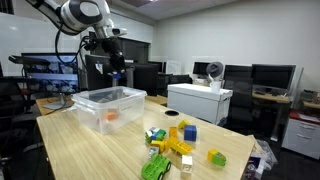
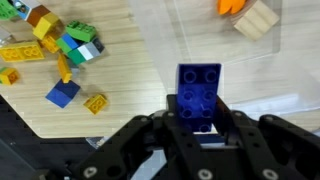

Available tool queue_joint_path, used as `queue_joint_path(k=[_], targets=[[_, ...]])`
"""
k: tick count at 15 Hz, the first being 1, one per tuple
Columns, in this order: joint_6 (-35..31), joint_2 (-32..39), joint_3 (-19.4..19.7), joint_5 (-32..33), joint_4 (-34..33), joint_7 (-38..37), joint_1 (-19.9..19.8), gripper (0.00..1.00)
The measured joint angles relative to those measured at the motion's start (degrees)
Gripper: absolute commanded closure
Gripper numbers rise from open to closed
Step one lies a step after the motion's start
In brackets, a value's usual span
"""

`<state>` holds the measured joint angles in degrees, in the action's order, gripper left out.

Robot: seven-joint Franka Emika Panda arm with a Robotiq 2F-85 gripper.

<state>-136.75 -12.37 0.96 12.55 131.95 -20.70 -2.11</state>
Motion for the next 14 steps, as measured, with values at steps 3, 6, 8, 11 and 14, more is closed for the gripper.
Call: queue_joint_path(k=[3, 6, 8, 11, 14], targets=[[0.54, 0.19, -1.89, -2.08, 1.08, 1.12, 1.65, 0.24], [0.54, 1.33, -1.06, -2.45, 0.93, 1.38, 0.97, 0.02], [0.71, 2.18, 0.92, -4.20, 0.39, 6.11, 0.12, 0.00], [3.47, 3.17, 7.54, -7.55, -0.77, 20.17, 0.69, 0.00], [8.22, 4.54, 14.50, -7.71, -2.25, 37.66, -1.69, 0.00]])
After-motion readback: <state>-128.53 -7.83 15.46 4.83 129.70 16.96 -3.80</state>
